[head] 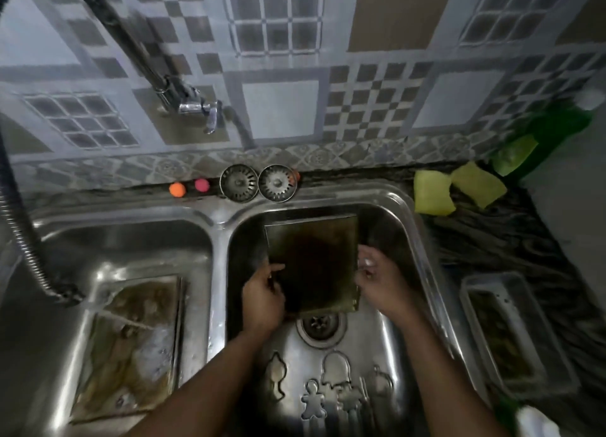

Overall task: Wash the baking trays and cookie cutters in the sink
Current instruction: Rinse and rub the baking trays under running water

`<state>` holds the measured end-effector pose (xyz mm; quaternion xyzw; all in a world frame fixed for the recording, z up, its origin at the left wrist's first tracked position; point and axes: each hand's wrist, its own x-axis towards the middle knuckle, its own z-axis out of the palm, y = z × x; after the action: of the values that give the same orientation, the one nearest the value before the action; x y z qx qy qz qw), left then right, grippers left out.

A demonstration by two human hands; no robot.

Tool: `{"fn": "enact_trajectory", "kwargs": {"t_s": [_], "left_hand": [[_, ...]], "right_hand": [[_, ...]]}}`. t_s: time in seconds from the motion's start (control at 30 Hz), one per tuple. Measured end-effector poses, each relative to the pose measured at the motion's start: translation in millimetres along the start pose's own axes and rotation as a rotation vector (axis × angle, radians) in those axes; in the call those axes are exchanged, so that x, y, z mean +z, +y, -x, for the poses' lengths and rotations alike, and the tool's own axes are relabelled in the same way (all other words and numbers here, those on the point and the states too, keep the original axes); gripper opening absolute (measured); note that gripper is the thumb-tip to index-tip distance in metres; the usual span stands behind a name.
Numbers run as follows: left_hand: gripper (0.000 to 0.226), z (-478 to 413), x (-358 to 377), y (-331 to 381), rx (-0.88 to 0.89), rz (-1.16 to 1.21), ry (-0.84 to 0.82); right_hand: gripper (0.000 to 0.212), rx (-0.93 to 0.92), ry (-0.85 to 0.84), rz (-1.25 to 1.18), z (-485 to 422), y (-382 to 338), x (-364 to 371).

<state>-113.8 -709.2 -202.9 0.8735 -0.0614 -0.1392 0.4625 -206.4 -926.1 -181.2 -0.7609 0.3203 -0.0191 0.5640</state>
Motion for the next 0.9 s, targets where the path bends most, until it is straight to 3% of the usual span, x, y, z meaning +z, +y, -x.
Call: {"fn": "enact_trajectory", "kwargs": {"t_s": [0.27,0.43,0.6,0.7,0.9], "left_hand": [[0.032,12.6,-1.2,-11.2,-0.249,-0.193,-0.136],[0.019,17.2,-0.3,-15.9,-0.33,-0.316,-0.24],[0.041,5.3,12.0,-55.3,-0.341,-0.309,-0.337],[0.063,-7.3,28.5,-92.2,-0.355,-0.276,-0.346],[0.063,5.6,14.7,-49.7,-0.338,-0.17,-0.348]], "right_hand": [[0.035,0.113,-0.153,0.101,6.4,39.9,19.7],[0.032,0.172,-0.159,0.137,10.5,51.9,42.8],[0.042,0.153,-0.25,0.104,-7.1,93.1,63.5],[0.033,0.167,-0.19,0.09,6.0,63.7,65.2],[0.023,0.113,-0.125,0.154,20.3,47.5,56.4]]}}
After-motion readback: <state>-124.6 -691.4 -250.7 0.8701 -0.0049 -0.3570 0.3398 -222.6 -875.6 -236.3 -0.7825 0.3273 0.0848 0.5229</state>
